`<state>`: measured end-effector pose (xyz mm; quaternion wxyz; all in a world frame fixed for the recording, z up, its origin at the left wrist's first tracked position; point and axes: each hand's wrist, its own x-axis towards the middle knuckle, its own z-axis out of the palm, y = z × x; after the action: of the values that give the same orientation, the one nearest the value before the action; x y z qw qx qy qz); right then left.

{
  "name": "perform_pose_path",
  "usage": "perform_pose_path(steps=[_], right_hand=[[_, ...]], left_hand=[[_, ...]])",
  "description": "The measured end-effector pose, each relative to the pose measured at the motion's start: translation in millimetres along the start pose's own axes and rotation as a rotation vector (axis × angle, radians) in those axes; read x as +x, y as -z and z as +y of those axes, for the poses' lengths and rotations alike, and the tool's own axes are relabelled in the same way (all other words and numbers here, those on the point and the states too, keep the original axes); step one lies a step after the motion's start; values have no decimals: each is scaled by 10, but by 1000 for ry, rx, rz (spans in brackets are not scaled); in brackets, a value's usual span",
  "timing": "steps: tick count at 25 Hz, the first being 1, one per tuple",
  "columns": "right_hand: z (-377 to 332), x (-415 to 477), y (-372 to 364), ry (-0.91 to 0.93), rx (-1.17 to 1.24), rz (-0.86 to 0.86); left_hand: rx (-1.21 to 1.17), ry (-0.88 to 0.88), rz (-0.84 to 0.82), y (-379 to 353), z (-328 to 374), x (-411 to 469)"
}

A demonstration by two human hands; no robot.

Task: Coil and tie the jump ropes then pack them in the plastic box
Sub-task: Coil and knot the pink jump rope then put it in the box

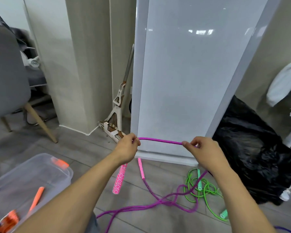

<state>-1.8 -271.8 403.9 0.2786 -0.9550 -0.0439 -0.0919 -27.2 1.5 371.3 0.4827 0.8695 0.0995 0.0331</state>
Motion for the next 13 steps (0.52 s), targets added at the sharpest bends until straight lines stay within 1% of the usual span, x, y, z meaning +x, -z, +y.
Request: perform_pose_path(steps=[1,2,6,7,9,10,13], right_hand=[[-16,31,-5,-34,-65,64],[-56,57,-31,-42,-57,93],[-283,67,-273,-9,312,1],[-307,50,-315,1,379,-17],[-340,16,-394,69,448,-61],[-372,-10,-434,111,443,-93],[-487,-20,-566,158,330,-168]], left_hand=[[-36,24,-12,2,11,21],[-100,44,-34,-7,43,21],[-389,45,-239,-166,219,-76],[-438,59,-254,-217,255,-97],[-545,119,-217,-274,301,-115],[-603,153,-191,-273,307,-123],[-714,212,-153,-220,325,-130]])
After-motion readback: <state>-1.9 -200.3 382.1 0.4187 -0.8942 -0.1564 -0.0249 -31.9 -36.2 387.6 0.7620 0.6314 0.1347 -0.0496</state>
